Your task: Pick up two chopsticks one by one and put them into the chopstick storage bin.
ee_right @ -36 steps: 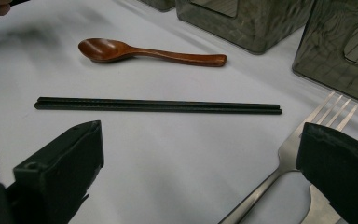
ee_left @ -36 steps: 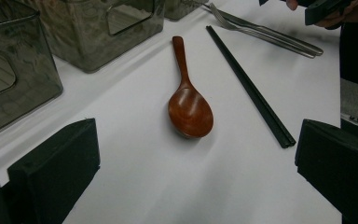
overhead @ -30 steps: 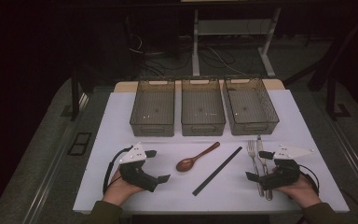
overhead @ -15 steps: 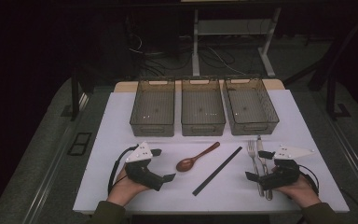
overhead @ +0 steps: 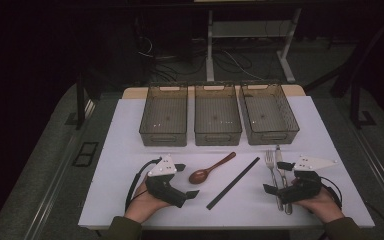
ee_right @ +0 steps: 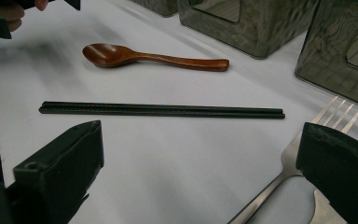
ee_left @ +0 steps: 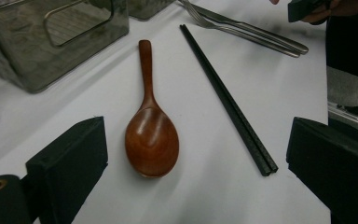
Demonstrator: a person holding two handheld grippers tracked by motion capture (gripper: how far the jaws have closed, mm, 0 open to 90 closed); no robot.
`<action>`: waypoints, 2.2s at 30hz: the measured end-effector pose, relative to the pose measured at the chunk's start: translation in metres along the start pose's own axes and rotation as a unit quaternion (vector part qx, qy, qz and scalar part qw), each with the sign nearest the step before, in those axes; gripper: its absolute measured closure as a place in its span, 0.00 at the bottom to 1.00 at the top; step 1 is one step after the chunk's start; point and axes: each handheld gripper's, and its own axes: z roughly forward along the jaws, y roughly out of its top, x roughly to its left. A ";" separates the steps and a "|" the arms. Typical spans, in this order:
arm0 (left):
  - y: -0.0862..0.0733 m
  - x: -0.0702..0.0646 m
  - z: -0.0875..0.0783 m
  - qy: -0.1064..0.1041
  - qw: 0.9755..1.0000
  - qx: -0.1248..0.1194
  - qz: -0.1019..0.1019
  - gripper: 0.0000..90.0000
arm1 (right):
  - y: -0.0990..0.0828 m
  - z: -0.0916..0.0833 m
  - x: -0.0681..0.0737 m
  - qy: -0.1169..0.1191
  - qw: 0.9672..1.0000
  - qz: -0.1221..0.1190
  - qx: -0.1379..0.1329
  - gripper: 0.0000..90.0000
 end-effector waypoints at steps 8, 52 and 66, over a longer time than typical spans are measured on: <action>0.003 -0.007 0.008 -0.006 1.000 0.008 0.002 0.16 | 0.000 0.000 0.000 0.000 1.000 0.001 0.000 0.00; -0.002 -0.035 0.059 -0.057 0.994 0.092 0.013 0.83 | 0.000 0.000 -0.001 -0.002 1.000 0.005 0.003 0.00; -0.003 -0.035 0.061 -0.051 0.993 0.100 0.016 0.85 | 0.000 0.001 -0.001 -0.002 1.000 0.004 0.004 0.00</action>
